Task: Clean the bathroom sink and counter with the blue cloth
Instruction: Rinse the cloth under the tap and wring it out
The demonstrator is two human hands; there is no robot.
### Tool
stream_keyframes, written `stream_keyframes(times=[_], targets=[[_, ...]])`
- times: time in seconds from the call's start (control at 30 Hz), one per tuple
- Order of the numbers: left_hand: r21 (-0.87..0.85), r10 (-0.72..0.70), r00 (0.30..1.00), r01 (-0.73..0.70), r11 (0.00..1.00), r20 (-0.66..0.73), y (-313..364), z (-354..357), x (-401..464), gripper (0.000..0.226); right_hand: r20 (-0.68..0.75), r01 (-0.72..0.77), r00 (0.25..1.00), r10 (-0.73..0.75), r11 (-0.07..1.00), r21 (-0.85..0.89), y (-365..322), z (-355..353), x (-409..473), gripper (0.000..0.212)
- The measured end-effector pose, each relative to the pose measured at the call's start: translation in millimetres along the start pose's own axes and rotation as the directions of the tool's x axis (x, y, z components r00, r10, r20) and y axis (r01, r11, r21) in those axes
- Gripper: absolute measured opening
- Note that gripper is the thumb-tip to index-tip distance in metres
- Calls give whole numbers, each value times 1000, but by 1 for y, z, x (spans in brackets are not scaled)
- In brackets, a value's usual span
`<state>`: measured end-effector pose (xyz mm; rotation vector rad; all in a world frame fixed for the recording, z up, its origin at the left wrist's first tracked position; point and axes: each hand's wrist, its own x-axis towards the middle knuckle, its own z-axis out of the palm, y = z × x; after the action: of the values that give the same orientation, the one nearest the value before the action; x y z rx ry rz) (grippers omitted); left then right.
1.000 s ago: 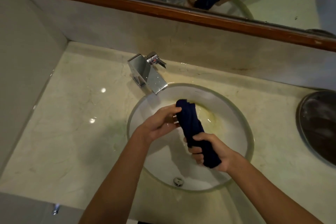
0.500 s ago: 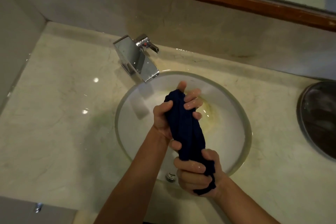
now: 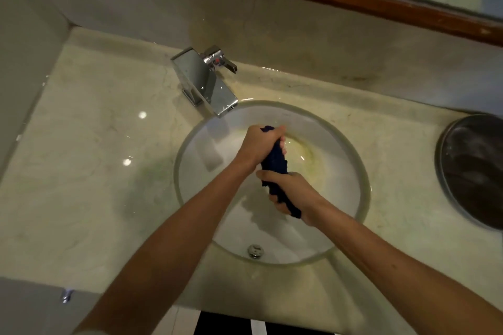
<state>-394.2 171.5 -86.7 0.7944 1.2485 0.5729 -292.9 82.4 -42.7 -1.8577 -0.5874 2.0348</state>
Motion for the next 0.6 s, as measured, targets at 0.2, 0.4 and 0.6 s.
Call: stream_keyframes(times=[0.2, 0.4, 0.6], targets=[[507, 20, 976, 95, 857, -218, -21, 0, 31, 26, -192, 23, 978, -81, 958, -288, 10, 12, 44, 22], [781, 22, 979, 147, 607, -201, -30, 0, 24, 16, -237, -18, 967, -88, 911, -413, 23, 25, 52, 28], [801, 13, 974, 178, 571, -225, -42, 0, 17, 9, -249, -36, 964, -97, 877, -480, 39, 28, 59, 30]])
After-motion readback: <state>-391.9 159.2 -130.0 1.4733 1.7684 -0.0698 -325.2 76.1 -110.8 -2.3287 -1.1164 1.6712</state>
